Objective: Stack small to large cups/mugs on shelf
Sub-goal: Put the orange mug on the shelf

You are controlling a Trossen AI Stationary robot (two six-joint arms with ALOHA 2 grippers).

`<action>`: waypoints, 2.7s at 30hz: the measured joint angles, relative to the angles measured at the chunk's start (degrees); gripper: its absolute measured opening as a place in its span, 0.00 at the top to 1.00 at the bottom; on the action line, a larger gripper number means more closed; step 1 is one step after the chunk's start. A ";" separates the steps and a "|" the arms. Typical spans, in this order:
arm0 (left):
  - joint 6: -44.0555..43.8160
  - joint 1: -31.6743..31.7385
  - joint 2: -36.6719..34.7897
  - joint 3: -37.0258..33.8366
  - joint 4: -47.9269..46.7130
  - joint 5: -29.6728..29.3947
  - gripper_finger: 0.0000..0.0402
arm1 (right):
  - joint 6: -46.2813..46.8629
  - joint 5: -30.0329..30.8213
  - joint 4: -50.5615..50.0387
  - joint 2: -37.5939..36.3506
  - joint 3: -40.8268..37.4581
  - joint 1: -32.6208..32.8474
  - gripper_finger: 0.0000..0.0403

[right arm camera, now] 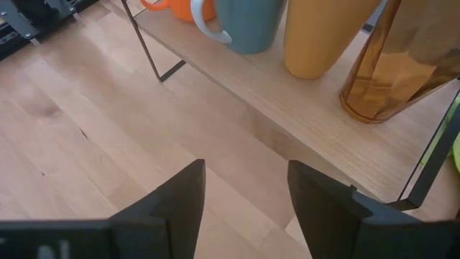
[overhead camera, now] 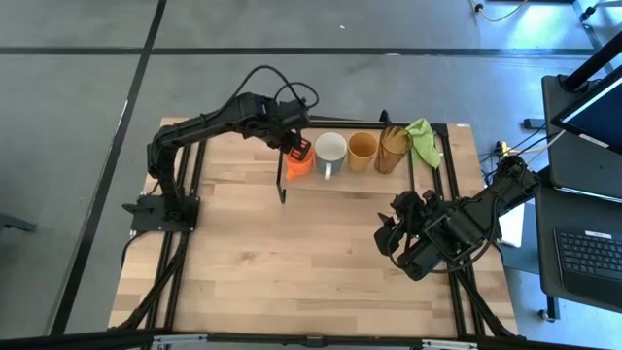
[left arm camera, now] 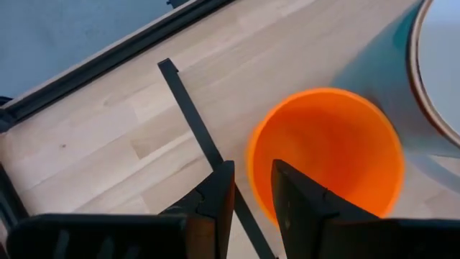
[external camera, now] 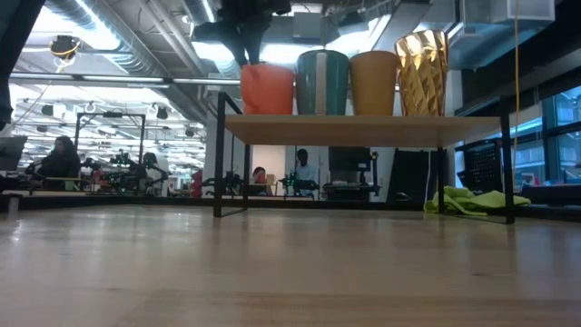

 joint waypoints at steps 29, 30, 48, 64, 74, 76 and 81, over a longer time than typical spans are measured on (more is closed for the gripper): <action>-2.00 -0.27 0.11 -6.19 2.99 3.50 0.89 | 0.00 -1.13 0.00 -0.02 0.00 0.00 0.50; -2.62 -0.27 0.11 -6.19 2.99 3.41 0.91 | 0.02 -1.11 0.00 -0.02 0.00 0.00 0.50; -11.12 -2.32 0.11 -6.25 5.57 1.47 0.99 | -0.62 -1.09 0.00 -0.02 0.01 0.00 0.50; -20.05 -2.05 0.11 -6.25 1.95 0.24 0.99 | -3.30 -1.04 0.00 -0.02 0.01 0.00 0.50; -27.79 -0.37 0.11 -6.25 2.78 -2.03 0.99 | -3.42 -0.39 0.00 -0.02 0.01 0.00 0.50; -28.88 0.01 0.11 -6.25 2.76 -2.02 0.99 | -3.41 -0.20 0.00 -0.02 0.00 0.01 0.50; -33.03 0.30 0.11 -6.25 1.80 -0.97 0.99 | -3.43 0.42 0.00 -0.02 0.00 0.02 0.50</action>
